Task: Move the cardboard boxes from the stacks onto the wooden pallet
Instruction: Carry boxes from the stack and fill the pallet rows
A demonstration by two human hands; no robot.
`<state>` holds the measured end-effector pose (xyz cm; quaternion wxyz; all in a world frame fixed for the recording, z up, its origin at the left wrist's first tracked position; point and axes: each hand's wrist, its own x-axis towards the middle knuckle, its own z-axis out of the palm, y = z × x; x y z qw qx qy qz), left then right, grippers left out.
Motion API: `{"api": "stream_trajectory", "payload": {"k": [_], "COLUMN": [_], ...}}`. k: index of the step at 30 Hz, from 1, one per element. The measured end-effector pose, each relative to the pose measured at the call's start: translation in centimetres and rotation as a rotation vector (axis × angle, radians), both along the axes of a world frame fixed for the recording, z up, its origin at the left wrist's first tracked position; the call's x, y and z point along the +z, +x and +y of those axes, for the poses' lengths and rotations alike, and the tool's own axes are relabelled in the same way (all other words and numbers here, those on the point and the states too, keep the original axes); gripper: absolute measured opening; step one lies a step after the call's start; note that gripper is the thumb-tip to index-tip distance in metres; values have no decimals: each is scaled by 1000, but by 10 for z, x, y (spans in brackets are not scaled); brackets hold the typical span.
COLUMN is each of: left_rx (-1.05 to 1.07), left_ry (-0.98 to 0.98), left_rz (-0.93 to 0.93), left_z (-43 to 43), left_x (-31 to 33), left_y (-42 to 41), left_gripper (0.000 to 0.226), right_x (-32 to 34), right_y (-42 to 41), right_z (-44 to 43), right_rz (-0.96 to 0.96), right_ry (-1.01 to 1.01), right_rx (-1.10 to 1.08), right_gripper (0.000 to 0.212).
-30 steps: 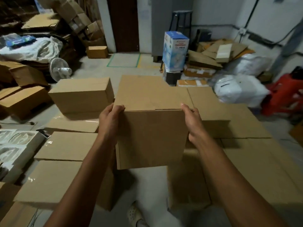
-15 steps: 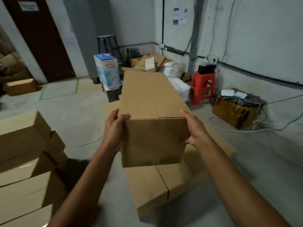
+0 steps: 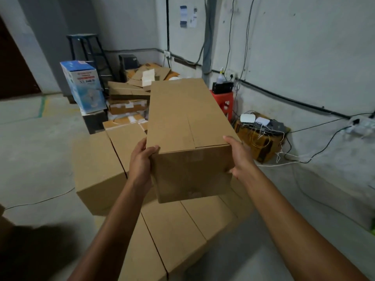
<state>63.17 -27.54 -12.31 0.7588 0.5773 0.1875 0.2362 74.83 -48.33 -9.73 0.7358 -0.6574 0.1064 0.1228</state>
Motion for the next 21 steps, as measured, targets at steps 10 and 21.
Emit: {"api": "stream_trajectory", "payload": {"k": [10,21], "left_rx": [25,165], "left_ry": [-25,-10], "left_rz": [72,204], "left_z": [3,35], "left_x": [-2,-49], "left_y": [118,245], "left_gripper": [31,42], "right_x": [-3,-55], "right_y": [138,313], "right_z": [5,54], "right_rz": [175,244], "right_ry": [-74,-199], "right_rx": [144,415], "right_gripper": [71,76]}}
